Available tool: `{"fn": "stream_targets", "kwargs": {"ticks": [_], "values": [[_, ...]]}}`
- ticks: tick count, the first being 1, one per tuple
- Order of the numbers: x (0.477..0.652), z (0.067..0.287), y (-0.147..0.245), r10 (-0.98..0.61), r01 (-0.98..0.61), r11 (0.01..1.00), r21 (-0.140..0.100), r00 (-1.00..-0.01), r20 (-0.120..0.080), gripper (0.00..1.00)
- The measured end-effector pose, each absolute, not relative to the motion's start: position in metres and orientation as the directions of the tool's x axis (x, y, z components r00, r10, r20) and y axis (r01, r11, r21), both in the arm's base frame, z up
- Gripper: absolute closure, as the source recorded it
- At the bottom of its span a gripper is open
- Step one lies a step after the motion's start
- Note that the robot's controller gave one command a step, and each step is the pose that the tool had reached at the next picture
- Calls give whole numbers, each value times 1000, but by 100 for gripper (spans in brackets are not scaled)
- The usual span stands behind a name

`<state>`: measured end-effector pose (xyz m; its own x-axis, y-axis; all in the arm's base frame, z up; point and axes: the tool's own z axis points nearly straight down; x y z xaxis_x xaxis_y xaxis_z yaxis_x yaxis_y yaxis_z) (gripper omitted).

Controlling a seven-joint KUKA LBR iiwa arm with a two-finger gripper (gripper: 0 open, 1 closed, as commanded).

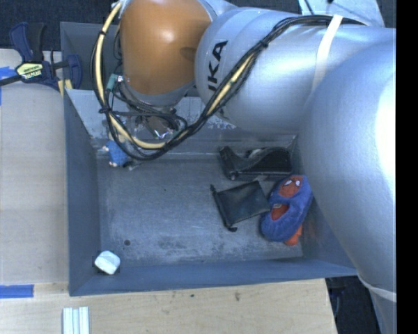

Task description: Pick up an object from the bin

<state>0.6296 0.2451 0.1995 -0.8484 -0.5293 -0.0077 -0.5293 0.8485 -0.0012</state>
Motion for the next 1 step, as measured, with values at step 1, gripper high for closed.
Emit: {"fn": "stream_targets", "kwargs": {"ticks": [1], "values": [[631, 200, 245, -527, -527, 850, -1, -850, -7, 100]]}}
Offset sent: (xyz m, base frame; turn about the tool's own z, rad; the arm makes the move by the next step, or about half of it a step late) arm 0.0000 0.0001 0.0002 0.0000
